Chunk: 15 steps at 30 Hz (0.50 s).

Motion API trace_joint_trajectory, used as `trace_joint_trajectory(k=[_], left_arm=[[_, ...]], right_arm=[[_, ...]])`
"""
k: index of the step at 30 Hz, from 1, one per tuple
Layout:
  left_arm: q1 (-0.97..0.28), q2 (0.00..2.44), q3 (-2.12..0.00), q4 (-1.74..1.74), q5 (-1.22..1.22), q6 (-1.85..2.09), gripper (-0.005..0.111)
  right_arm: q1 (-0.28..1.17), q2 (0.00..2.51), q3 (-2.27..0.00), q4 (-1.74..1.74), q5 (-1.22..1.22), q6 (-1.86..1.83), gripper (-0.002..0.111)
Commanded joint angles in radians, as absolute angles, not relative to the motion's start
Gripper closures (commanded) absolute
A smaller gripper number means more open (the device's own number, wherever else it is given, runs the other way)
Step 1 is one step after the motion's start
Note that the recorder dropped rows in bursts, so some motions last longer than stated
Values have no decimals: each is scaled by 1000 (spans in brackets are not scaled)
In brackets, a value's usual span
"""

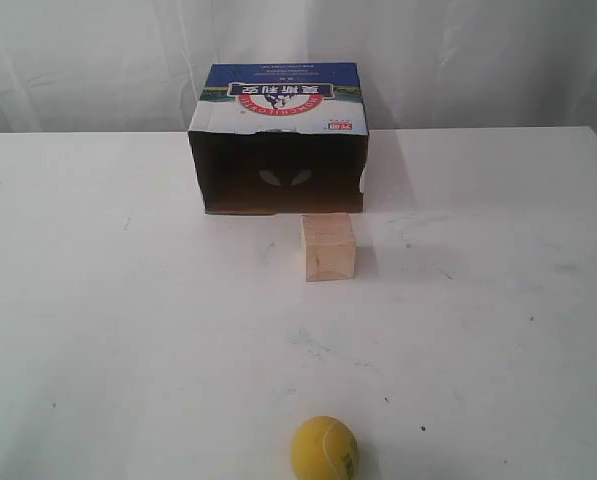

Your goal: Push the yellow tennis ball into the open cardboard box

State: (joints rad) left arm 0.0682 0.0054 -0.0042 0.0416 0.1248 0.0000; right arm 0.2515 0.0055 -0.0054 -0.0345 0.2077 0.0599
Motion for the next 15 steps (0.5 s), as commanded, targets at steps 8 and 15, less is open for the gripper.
trace_joint_trajectory(k=[8, 15], left_arm=[[68, 0, 0, 37, 126, 0, 107], [68, 0, 0, 49, 45, 0, 107]], right_arm=[[249, 0, 0, -32, 201, 63, 108], [249, 0, 0, -32, 201, 63, 108]])
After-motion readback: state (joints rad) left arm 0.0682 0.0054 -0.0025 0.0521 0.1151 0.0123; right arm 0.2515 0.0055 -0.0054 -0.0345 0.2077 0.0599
